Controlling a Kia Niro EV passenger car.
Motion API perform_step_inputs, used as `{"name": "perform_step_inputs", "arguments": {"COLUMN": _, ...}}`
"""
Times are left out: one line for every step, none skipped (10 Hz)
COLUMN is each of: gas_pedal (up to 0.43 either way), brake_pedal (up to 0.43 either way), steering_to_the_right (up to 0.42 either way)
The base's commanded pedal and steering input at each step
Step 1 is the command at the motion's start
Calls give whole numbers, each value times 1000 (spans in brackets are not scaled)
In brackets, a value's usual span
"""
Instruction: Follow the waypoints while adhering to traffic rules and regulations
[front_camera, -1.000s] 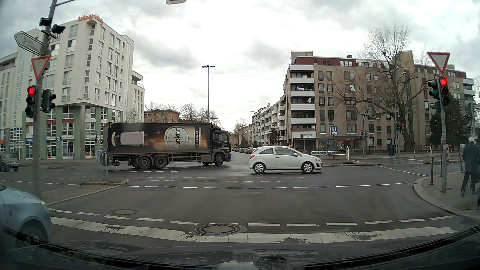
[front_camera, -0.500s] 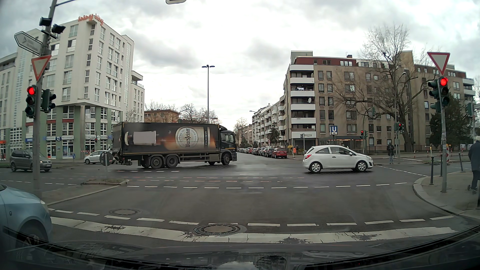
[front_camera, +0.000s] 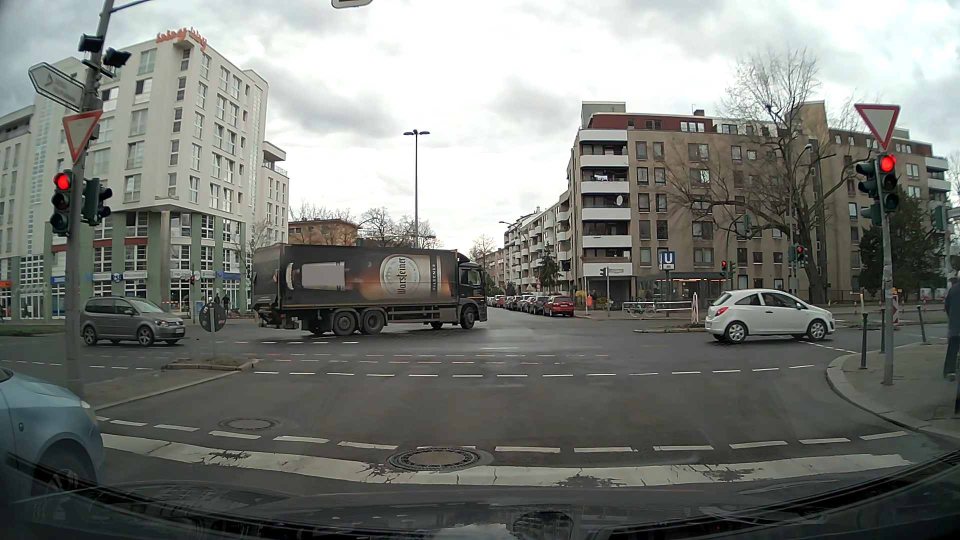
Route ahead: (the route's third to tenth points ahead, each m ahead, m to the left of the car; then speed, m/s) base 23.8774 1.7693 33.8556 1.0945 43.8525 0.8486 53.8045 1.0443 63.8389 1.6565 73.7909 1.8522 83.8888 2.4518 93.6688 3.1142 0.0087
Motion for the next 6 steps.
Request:
{"name": "perform_step_inputs", "arguments": {"gas_pedal": 0, "brake_pedal": 427, "steering_to_the_right": -6}}
{"name": "perform_step_inputs", "arguments": {"gas_pedal": 0, "brake_pedal": 433, "steering_to_the_right": -6}}
{"name": "perform_step_inputs", "arguments": {"gas_pedal": 0, "brake_pedal": 433, "steering_to_the_right": -6}}
{"name": "perform_step_inputs", "arguments": {"gas_pedal": 0, "brake_pedal": 433, "steering_to_the_right": -6}}
{"name": "perform_step_inputs", "arguments": {"gas_pedal": 0, "brake_pedal": 433, "steering_to_the_right": -6}}
{"name": "perform_step_inputs", "arguments": {"gas_pedal": 0, "brake_pedal": 433, "steering_to_the_right": -6}}
